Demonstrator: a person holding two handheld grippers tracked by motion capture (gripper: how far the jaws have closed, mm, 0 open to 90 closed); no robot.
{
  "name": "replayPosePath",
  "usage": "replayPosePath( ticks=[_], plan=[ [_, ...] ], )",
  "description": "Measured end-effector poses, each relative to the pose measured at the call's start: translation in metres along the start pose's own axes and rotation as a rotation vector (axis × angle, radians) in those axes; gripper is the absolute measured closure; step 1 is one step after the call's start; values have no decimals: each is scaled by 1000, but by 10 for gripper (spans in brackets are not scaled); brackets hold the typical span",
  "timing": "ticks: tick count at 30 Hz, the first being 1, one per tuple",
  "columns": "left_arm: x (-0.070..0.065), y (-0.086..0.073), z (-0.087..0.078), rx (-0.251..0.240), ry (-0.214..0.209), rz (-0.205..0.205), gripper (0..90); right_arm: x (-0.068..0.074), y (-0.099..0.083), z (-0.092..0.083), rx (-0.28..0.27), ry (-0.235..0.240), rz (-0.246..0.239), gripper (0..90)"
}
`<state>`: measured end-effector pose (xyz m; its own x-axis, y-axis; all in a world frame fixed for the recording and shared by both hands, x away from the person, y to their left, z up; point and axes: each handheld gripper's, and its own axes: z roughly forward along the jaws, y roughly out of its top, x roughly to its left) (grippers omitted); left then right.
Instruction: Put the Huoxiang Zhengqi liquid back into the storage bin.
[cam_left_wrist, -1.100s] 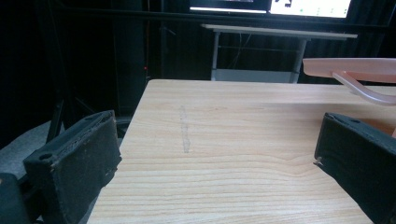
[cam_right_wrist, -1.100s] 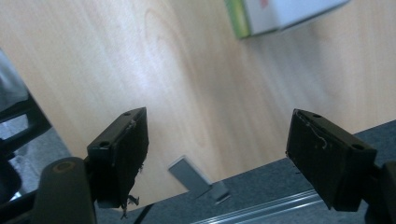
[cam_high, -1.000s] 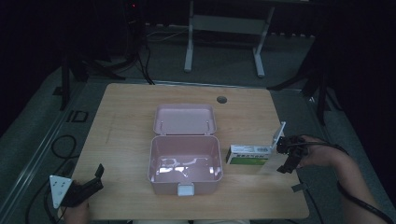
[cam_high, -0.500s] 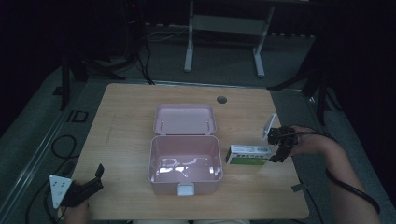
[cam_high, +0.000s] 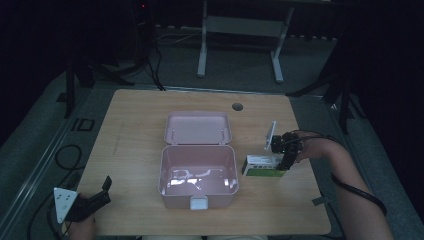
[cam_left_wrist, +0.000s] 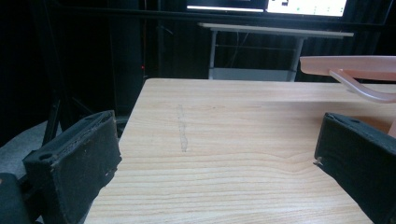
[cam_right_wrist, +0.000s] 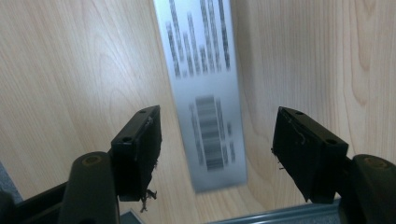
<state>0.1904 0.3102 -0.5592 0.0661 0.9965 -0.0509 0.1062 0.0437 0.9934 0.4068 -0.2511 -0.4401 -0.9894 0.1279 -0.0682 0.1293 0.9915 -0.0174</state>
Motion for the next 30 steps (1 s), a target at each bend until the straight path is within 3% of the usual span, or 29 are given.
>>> replayPosePath(
  ticks=[14,25,30],
  plan=[
    [0,0,0,-1,-3,5,4,2,26,8,-4,18,-101,476],
    [-1,-1,0,1,-2,11,3,3,34,20,39,48,-155,609],
    [-1,-1,0,1,-1,12,3,5,34,21,43,43,-174,616]
  ],
)
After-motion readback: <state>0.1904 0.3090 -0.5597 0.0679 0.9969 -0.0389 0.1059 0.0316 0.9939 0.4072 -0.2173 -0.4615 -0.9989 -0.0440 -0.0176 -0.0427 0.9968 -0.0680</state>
